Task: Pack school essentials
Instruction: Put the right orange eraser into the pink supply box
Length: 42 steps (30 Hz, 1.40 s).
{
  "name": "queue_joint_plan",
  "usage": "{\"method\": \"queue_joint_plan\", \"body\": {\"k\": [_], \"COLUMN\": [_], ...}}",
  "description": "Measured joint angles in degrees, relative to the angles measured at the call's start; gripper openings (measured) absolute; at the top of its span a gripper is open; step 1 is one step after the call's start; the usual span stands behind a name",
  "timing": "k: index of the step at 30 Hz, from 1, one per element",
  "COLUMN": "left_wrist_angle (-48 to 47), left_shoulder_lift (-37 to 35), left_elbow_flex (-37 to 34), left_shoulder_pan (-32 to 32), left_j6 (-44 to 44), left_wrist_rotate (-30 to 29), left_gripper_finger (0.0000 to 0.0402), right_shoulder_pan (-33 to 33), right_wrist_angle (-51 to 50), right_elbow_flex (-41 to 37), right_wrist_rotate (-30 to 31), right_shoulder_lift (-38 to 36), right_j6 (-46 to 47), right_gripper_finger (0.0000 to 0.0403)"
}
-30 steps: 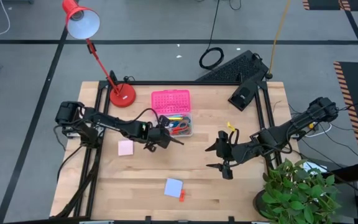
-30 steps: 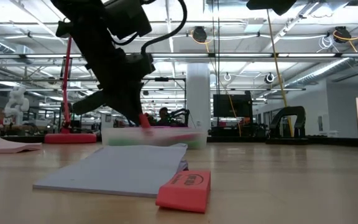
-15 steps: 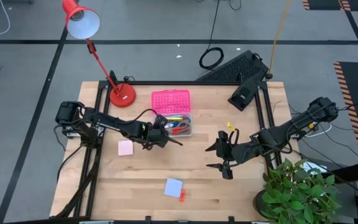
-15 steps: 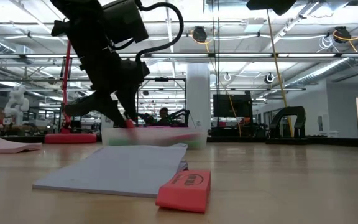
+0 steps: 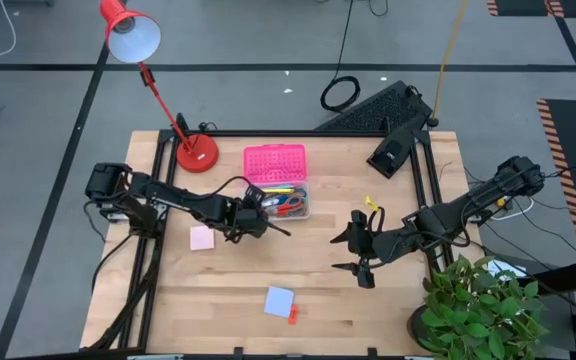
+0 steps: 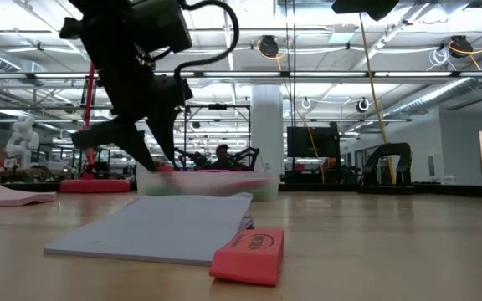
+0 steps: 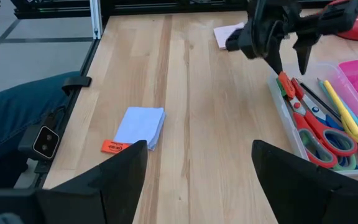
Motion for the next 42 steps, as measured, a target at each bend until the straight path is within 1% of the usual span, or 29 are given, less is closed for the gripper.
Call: {"method": "queue_joint_plan", "body": {"k": [7, 13, 16, 17, 19, 21, 26, 28, 31, 36, 42], "left_wrist_angle": [-0.1, 0.9, 2.0, 2.5, 4.3, 4.1, 5.0, 4.7, 4.8, 2.7, 2.0], "left_shoulder_lift": [-6.0, -9.6, -9.4, -8.8, -7.3, -6.2, -2.8, -2.0, -1.6, -1.5, -1.5], "left_elbow_flex": [0.0, 0.0, 0.0, 0.0, 0.0, 0.0, 0.0, 0.0, 0.0, 0.0, 0.0], "left_shoulder_pan": [-0.1, 0.2, 0.5, 0.5, 0.5, 0.5, 1.1, 1.2, 1.4, 2.1, 3.0], "left_j6": [-3.6, -14.9, -22.0, -23.9, -27.0, -29.5, -32.0, -32.2, -32.2, -33.3, -33.7], "left_wrist_rotate": [1.0, 6.2, 9.8, 10.1, 10.1, 9.6, 8.3, 6.4, 4.3, 5.3, 8.1], "left_gripper_finger": [0.0184, 0.0184, 0.0184, 0.0184, 0.0184, 0.0184, 0.0181, 0.0169, 0.0136, 0.0078, 0.0031], "right_shoulder_pan": [0.0, 0.0, 0.0, 0.0, 0.0, 0.0, 0.0, 0.0, 0.0, 0.0, 0.0], "right_wrist_angle": [0.0, 0.0, 0.0, 0.0, 0.0, 0.0, 0.0, -0.1, -0.1, -0.1, -0.1], "right_elbow_flex": [0.0, 0.0, 0.0, 0.0, 0.0, 0.0, 0.0, 0.0, 0.0, 0.0, 0.0], "right_wrist_rotate": [0.0, 0.0, 0.0, 0.0, 0.0, 0.0, 0.0, 0.0, 0.0, 0.0, 0.0], "right_shoulder_lift": [0.0, 0.0, 0.0, 0.0, 0.0, 0.0, 0.0, 0.0, 0.0, 0.0, 0.0], "right_j6": [-0.2, -0.2, -0.2, -0.2, -0.2, -0.2, -0.2, -0.5, -0.8, -0.9, -0.9], "right_gripper_finger": [0.0281, 0.0281, 0.0281, 0.0281, 0.0281, 0.0281, 0.0281, 0.0281, 0.0281, 0.0281, 0.0281]}}
